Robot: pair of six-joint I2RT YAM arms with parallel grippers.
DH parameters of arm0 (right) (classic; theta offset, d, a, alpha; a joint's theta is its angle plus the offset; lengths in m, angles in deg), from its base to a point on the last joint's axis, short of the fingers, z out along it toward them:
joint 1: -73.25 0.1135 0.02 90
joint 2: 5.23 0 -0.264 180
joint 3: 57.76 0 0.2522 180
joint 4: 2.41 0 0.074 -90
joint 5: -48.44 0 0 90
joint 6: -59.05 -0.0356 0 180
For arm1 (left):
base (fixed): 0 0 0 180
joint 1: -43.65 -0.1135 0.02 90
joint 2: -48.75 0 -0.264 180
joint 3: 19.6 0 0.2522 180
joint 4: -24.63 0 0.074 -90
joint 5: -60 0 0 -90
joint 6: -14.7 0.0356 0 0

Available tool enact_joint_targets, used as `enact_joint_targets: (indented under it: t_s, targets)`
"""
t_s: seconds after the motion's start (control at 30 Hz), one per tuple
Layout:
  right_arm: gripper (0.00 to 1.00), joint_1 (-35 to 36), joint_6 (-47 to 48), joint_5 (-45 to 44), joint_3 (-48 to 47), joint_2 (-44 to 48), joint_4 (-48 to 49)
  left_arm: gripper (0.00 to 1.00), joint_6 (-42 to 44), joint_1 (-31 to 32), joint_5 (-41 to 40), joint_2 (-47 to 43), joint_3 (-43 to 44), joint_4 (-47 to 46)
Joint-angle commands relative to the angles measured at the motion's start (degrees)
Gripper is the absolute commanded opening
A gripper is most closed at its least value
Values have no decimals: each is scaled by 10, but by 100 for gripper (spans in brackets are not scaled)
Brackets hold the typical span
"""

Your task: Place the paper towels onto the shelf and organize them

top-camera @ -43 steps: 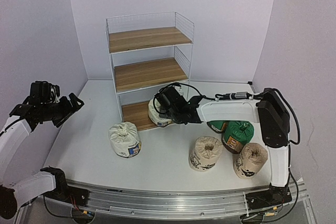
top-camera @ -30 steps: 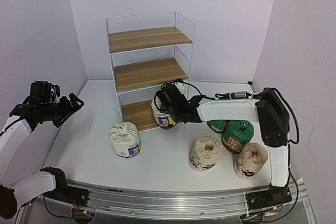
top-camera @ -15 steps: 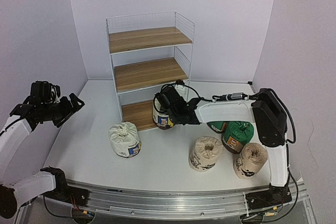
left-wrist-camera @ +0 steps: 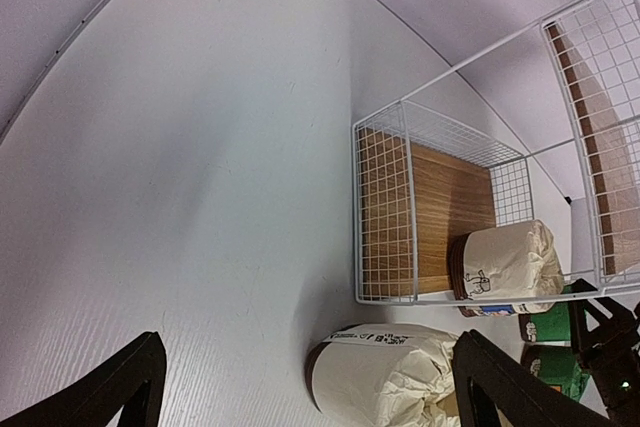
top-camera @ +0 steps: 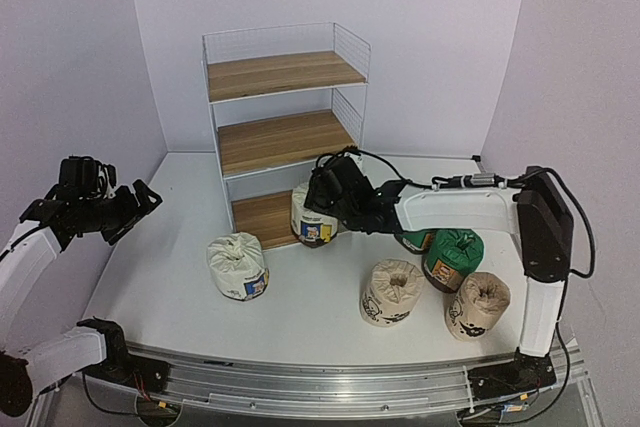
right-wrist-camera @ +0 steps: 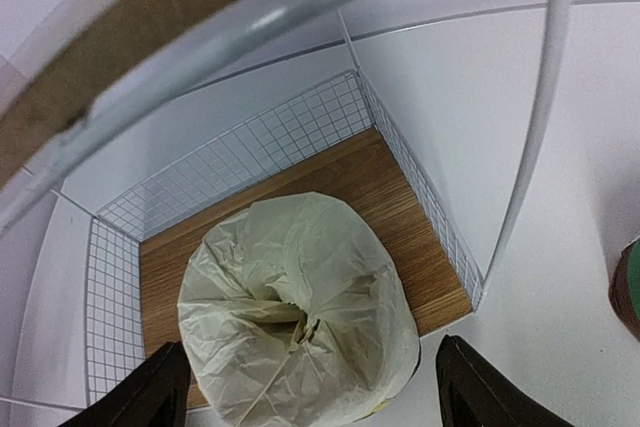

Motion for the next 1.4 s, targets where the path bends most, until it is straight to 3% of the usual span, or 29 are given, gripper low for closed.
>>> enact_joint_targets:
  t_s: [0.0,0.23,0.37,0.53,0.8,1.37]
  targets:
    - [86,4,1,76,36,60,2,100,13,2,7,-8,-2,-8]
    - [94,20,49,298,83,63,-13,100,16,2,9,-6,-1,-9]
    - [94,20,55,322,96,47,-16,100,15,2,9,-4,-2,-12]
    - [94,19,116,358,34,-21,-14,100,16,2,9,4,-2,-15]
    - [94,-1,138,301,-23,-76,-16,100,15,2,9,5,-3,-16]
    - [94,-65,194,314,-69,-120,-5,100,14,2,4,11,-3,-15]
